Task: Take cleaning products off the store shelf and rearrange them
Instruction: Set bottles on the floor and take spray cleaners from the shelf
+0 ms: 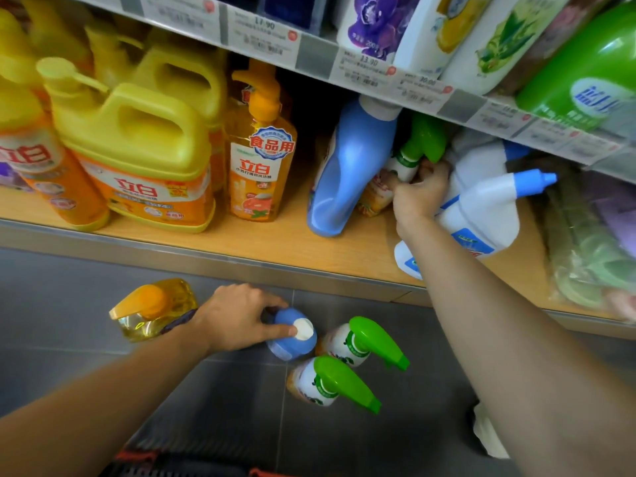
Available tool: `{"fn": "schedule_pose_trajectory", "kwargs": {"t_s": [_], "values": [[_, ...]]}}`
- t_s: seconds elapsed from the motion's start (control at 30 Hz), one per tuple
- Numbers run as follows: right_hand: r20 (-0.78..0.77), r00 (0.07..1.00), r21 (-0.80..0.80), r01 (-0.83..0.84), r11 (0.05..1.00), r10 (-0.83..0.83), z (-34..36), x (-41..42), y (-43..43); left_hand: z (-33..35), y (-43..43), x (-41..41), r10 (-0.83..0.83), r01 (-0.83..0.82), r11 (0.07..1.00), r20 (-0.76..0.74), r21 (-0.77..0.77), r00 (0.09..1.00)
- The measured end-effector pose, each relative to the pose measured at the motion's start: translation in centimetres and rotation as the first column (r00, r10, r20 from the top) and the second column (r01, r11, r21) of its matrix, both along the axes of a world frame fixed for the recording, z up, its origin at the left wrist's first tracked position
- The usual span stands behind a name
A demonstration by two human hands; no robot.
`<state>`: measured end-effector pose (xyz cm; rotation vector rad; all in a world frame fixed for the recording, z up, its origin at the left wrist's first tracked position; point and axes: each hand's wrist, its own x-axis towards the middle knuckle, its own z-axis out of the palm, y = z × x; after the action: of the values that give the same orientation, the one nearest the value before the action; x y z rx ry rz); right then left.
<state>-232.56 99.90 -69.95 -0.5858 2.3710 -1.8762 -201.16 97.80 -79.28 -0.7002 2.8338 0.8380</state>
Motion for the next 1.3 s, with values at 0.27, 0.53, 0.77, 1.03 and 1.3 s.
{"fn": "schedule_pose_trajectory", "kwargs": {"t_s": [0.27, 0.53, 0.77, 1.03, 1.3], "values": [[0.013, 1.000, -0.173, -0.026, 0.985, 0.029, -0.8, 5.0, 4.1, 0.2, -0.1, -0.3, 0.027, -0.029, 0.999, 0.050, 0.040, 0.998], [0.014, 0.996, -0.200, -0.084, 0.976, 0.088, 1.4, 9.8, 11.3, 4.1, -0.3, -1.0, 0.024, -0.029, 0.999, 0.187, 0.028, 0.982], [0.150, 0.941, -0.127, -0.287, 0.949, 0.305, 8.7, 13.6, 16.8, 12.0, 3.4, 1.2, 0.163, -0.094, 0.932, -0.174, 0.350, 0.971], [0.420, 0.714, -0.285, -0.482, 0.828, 0.560, 15.5, 21.9, 21.1, 20.9, 11.1, 6.3, 0.307, 0.015, 0.687, -0.309, 0.727, 0.900], [0.568, 0.623, -0.345, -0.413, 0.843, 0.538, 13.4, 28.3, 22.4, 21.2, 15.1, 12.3, 0.508, -0.270, 0.764, -0.287, 0.586, 0.812]]}}
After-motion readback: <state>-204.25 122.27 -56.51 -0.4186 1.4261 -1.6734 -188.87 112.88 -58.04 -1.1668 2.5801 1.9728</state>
